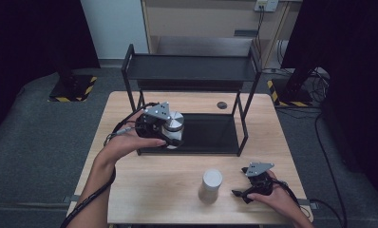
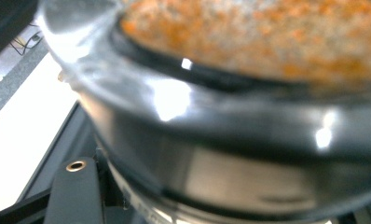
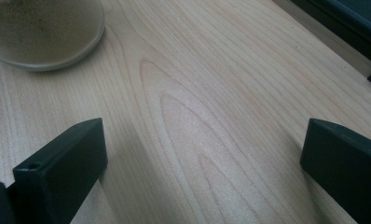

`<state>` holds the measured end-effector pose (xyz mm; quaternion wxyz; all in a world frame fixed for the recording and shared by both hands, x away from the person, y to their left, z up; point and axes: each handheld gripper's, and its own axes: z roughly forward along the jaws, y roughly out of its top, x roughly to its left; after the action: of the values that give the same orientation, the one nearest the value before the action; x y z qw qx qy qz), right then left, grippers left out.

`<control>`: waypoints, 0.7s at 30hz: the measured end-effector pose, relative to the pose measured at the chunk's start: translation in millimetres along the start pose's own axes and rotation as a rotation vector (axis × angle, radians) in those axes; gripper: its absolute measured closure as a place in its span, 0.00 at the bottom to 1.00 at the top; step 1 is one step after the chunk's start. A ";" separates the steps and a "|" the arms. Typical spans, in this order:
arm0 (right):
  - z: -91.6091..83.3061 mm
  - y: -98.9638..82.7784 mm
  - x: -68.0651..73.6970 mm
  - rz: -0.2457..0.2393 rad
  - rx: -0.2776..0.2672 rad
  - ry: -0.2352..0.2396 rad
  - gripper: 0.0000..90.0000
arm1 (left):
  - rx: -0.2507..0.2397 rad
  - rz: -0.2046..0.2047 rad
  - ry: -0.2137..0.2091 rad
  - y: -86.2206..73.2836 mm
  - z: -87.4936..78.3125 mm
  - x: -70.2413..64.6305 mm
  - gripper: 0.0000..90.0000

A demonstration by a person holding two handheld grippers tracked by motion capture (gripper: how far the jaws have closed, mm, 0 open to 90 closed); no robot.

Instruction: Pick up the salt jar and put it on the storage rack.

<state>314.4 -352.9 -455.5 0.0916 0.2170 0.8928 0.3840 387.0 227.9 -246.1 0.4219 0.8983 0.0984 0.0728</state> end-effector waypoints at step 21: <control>-0.3 0.2 0.1 0.001 0.002 0.000 0.02 | -0.001 0.020 0.022 38.9 -32.7 15.6 0.33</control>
<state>314.3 -352.9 -455.1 0.0911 0.2177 0.8930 0.3833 399.7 231.7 -194.5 0.4205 0.8982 0.0940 0.0868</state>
